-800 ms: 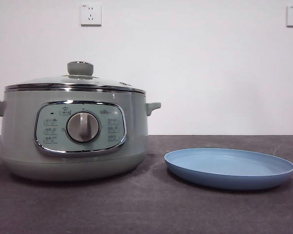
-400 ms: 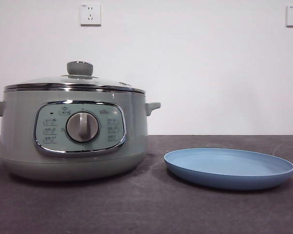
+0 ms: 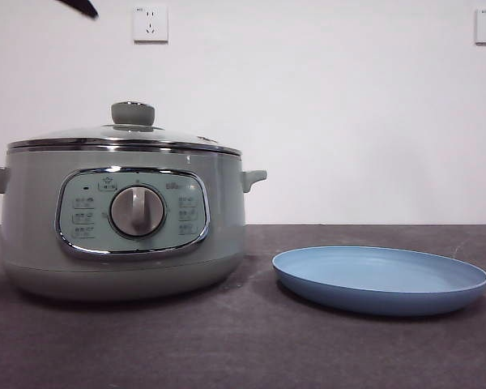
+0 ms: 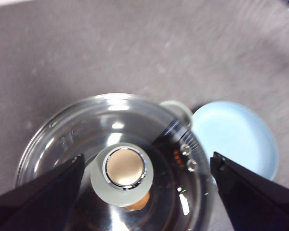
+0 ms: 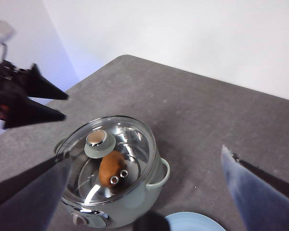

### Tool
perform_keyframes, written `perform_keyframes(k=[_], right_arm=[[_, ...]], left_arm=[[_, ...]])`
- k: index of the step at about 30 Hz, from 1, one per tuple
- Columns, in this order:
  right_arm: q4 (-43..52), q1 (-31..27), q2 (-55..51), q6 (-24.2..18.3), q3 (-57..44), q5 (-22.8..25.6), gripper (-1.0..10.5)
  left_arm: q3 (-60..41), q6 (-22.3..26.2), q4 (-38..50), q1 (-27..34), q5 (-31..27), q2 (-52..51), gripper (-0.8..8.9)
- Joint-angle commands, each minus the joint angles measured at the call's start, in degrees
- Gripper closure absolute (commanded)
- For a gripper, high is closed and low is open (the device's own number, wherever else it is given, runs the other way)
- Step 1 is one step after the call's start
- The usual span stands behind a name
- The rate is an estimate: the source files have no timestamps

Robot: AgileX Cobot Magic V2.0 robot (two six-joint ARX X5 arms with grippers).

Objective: Take the potato out from the steamer,put the potato on the plate,close the lid

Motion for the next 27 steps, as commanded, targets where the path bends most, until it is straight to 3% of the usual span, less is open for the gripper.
perform_keyframes(k=[1,10,27], right_arm=[[-0.35,0.22,0.09,-0.28,0.17,-0.02,3.8],[-2.12,0.22,0.09,-0.31,0.17,-0.02,3.8],[-2.71,0.20,0.09,-0.28,0.17,0.00,3.8]], left_arm=[[0.02,0.59,0.28,-1.51,-2.32,2.91,3.73],[0.02,0.61,0.15,-3.69,-8.72,10.34,3.73],[0.00,0.81,-0.61,-3.72,-9.09,12.85,3.75]])
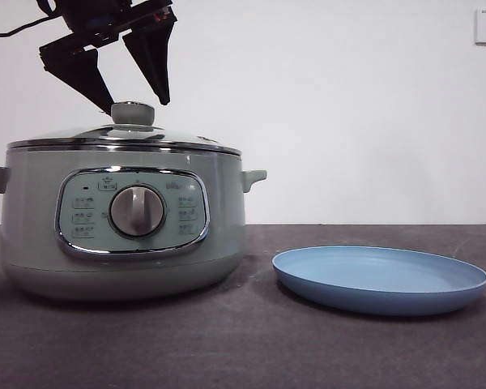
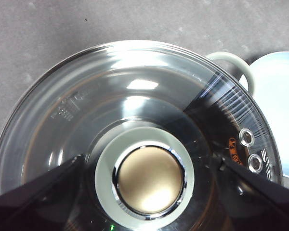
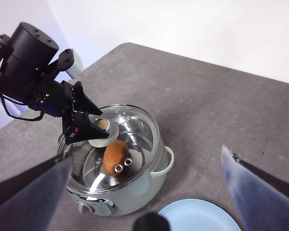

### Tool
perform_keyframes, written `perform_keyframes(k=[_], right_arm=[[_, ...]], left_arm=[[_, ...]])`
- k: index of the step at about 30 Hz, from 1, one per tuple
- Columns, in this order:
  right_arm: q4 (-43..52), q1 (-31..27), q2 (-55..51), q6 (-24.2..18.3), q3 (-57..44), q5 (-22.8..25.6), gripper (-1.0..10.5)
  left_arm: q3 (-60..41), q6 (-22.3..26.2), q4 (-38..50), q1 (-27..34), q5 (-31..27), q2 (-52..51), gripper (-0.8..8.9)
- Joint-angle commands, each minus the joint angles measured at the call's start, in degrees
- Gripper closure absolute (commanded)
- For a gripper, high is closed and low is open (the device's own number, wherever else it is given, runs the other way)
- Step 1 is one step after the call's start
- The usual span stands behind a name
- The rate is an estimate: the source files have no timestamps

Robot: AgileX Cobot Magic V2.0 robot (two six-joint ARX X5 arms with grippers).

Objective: Take the potato out from the steamer,put the potato on the plate,close the lid

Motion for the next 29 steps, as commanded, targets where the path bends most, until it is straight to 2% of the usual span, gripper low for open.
perform_keyframes(k=[1,25,26,28,29], right_arm=[[0.17,0.13,0.09,-0.28,0.17,0.00,3.8],[-0.55,0.13,0.09,-0.28,0.17,-0.02,3.8],[-0.52,0.13,0.09,-0.26,0.17,-0.02,3.8],[-0.52,0.13,0.09,-0.28,0.17,-0.02,3.8],[-0.52,0.13,0.09,-0.28,0.17,-0.02,3.8]], left_arm=[[0.00,0.70,0.02,-0.13,0.04,0.22,3.75],[0.00,0.66,-2.21,-0.13,0.00,3.15,3.79],[0.00,0.66,-2.14,-0.15,0.00,3.15,3.95],[0.00,0.66,-2.27,-0.15,-0.02,3.15,5.41],[0.00,0.66,-2.49,-0.15,-0.04,3.15,6.45]])
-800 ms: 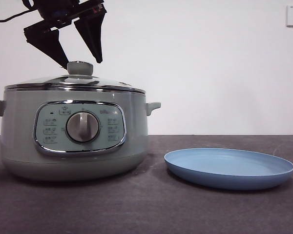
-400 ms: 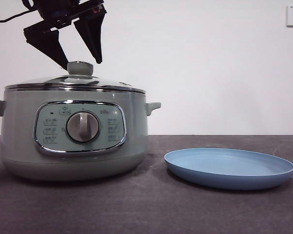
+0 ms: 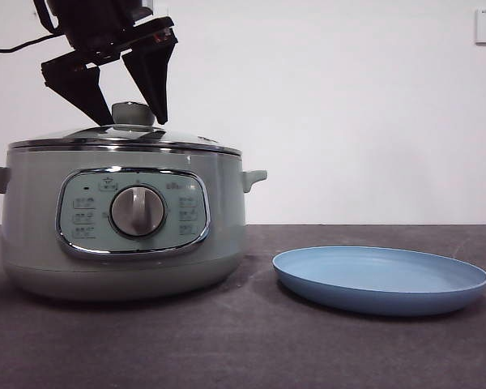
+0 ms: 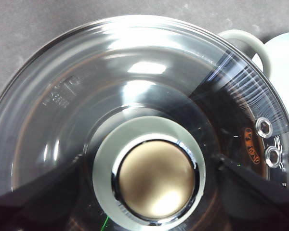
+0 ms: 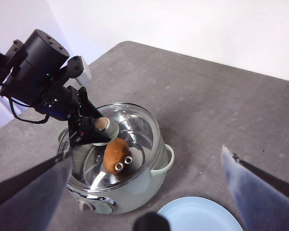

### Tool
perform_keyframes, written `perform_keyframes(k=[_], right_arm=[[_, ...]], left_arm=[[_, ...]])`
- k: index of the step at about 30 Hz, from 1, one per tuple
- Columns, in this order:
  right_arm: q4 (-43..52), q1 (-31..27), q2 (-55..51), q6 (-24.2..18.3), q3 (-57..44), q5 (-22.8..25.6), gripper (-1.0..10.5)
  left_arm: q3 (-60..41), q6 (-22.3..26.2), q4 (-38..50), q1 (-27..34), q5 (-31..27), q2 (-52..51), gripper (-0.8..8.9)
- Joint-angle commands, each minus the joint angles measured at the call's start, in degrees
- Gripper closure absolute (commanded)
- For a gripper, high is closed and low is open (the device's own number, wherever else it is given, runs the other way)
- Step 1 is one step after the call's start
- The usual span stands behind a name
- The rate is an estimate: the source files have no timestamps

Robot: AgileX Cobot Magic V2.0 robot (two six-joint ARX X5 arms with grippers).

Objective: Take the potato out from the steamer,put the potato on the plate,close the lid

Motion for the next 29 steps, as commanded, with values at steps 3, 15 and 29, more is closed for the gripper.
perform_keyframes(k=[3,15,29], right_arm=[[-0.02,0.13,0.09,-0.26,0.17,-0.04,3.8],[0.46,0.11,0.09,-0.24,0.17,-0.26,3.8],[1.97,7.58,8.66,3.65,0.17,0.00,3.8]], left_arm=[[-0.02,0.26,-1.22,-0.13,-0.07,0.59,8.19],[2.27,1.99,-1.62,-0.04,-0.92,0.22,8.21],[29.53,7.67,-16.74,0.81,-19.82,-1.42,8.21]])
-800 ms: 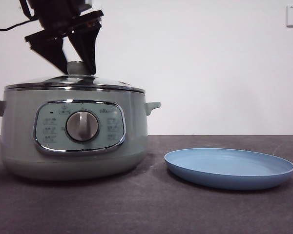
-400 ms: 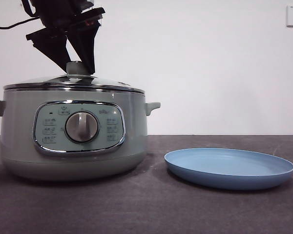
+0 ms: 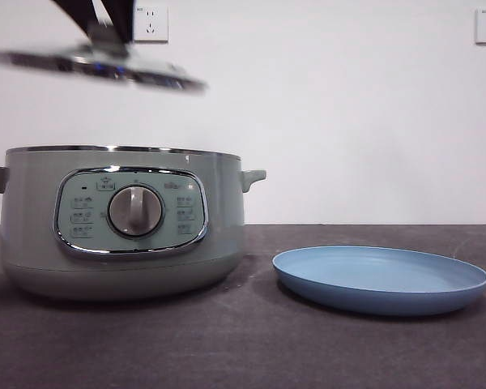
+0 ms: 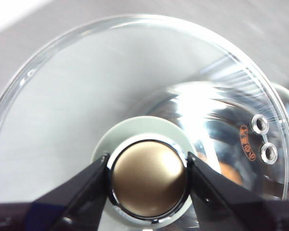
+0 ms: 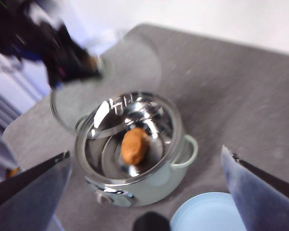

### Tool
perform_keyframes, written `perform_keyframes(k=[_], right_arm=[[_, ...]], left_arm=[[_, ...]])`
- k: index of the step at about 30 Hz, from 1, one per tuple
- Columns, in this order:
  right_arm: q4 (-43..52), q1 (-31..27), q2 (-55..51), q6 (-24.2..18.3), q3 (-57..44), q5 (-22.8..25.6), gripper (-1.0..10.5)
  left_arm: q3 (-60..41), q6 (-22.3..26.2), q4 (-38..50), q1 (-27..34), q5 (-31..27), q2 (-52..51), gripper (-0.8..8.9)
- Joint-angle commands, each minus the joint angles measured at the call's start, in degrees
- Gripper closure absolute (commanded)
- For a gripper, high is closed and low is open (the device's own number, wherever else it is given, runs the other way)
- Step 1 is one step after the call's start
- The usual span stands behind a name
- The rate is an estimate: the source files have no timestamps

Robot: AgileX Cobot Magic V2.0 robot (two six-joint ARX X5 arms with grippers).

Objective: Take the potato out from the steamer,put the potato on the plate,close the lid

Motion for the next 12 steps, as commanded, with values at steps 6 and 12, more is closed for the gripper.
perform_keyframes(k=[6,12], right_arm=[[6.64,10.25,11.10,2.67,0.31,7.93,3.8],[1.01,19.15,26.36,1.25,12.28,19.10,3.8]], left_arm=[[14.53,1.68,-9.18,2.14,-18.14,-3.65,8.21],[17.51,1.51,-9.99,5.14,-19.50,-6.91,8.21]])
